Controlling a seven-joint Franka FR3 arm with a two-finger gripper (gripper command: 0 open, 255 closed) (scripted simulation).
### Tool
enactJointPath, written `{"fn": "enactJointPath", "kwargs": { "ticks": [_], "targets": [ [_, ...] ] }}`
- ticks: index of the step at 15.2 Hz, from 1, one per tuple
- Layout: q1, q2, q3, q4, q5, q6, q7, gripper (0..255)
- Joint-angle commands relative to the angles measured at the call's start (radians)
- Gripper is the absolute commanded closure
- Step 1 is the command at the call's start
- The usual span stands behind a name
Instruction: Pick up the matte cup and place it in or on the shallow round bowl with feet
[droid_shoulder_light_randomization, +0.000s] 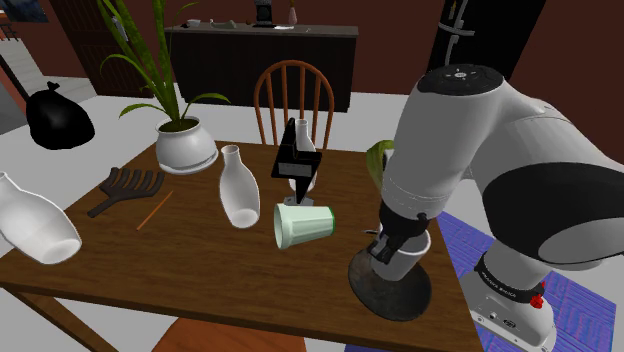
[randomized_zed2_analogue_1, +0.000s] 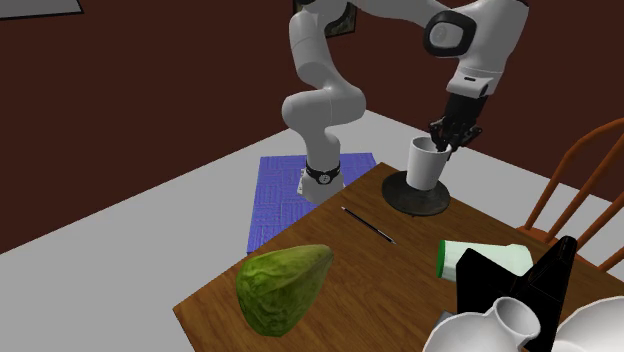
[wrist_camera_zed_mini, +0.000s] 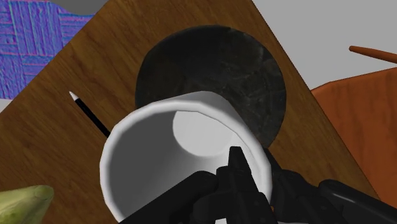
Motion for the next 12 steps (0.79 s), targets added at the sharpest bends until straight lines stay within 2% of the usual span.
{"fn": "enactJointPath", "kwargs": {
  "ticks": [1, 5, 12],
  "targets": [
    [0.002, 0.008, 0.016, -0.02, 0.011, 0.03, 0.003, 255],
    [0.002, 0.026, 0.043, -0.054, 0.027, 0.082, 0.007, 255],
    [0.001, 0.026, 0.043, -0.054, 0.027, 0.082, 0.007, 255]
  ]
}}
